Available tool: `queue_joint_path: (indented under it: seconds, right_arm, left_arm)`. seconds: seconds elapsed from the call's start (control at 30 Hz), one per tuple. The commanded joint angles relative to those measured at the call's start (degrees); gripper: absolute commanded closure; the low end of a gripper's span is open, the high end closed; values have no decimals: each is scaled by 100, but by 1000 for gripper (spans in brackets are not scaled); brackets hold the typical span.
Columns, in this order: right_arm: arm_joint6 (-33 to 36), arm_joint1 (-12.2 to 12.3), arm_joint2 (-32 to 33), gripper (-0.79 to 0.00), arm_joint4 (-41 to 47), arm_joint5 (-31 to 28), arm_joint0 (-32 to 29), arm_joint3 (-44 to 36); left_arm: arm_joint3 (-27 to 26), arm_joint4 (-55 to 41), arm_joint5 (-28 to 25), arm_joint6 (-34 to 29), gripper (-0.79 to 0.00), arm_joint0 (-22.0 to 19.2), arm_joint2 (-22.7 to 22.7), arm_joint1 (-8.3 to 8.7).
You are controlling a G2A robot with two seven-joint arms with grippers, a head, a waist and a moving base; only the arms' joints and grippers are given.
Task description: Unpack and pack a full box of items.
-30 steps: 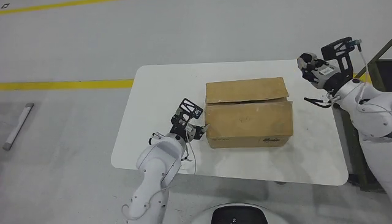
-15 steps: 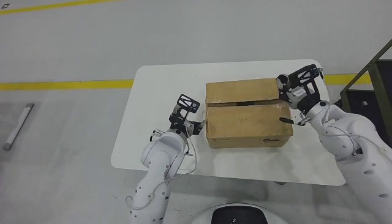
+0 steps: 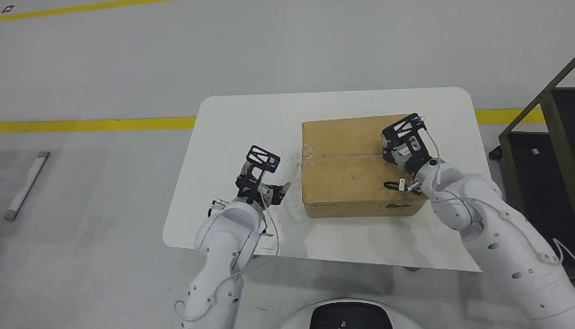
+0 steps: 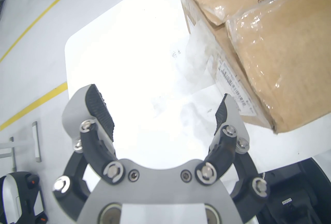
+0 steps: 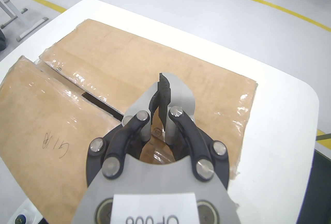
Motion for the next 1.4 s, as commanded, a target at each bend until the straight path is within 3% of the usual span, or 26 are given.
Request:
queue_joint_path:
  seconds: [0.0,0.2,0.37,0.77,0.93,1.07,1.37]
  right_arm:
    - [-3,-12,-25,0,-15,3,4,30]
    - [-10,-47,-89,0,-53,-20,28,126]
    - [-1,-69,-82,0,-37,-40,45,149]
    - [133,-52,192,0,47,-235,-113,-99]
    - [175,-44,276,0,56,-336,-171,-111]
    - [194,-53,295,0,85,-347,-178,-121]
    - [219,-73,294,0,89,-377,-206,-165]
  left_arm:
    - [-167,-21,-5,-107,-785,208,-124,24]
    - [-57,-9,-77,-186,-785,556,-298,78]
    - [419,114,-7,29,-785,376,-114,76]
    - [466,54,56,169,-785,422,-123,75]
    - [1064,509,456,902,-785,390,53,78]
    - [1671,674,983,1402,-785,83,273,30]
    - [2881,1107,1567,2187,-785,-608,683,-58]
